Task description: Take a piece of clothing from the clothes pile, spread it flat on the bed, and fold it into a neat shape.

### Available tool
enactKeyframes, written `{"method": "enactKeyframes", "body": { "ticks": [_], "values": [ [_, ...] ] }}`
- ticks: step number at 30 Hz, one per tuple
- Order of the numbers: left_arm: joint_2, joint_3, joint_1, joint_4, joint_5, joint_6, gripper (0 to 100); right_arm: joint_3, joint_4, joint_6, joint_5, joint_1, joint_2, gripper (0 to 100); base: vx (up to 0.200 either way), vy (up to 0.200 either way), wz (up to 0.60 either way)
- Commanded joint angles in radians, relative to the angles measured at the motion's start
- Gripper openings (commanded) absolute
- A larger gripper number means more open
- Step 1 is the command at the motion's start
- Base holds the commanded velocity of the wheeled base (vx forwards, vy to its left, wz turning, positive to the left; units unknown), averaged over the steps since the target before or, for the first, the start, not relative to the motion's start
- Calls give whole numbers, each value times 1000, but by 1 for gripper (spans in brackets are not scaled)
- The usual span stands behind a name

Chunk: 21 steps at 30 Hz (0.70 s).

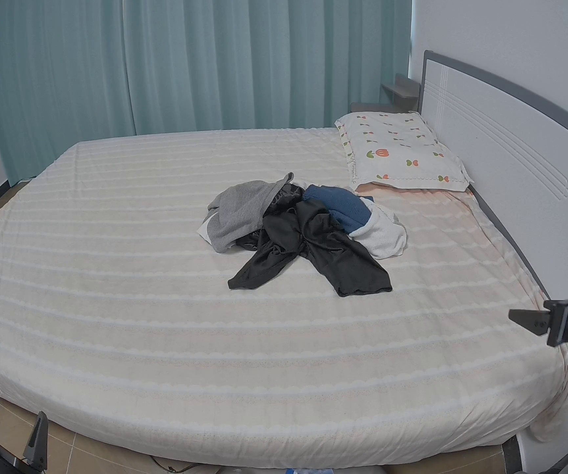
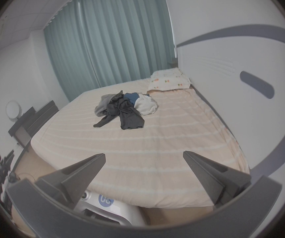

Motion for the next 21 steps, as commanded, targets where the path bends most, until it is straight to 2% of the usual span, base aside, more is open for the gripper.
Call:
{"method": "enactKeyframes", "body": {
  "ticks": [1, 10, 21],
  "values": [
    [-16, 16, 0, 0, 0, 0, 100, -439, -174, 304, -168, 178, 824, 100, 0, 0, 0],
    [-16, 16, 0, 0, 0, 0, 100, -779, -158, 359, -288, 199, 1162, 100, 0, 0, 0],
    [-16, 16, 0, 0, 0, 0, 100, -1043, -76, 483, -299, 205, 1326, 100, 0, 0, 0]
  ]
}}
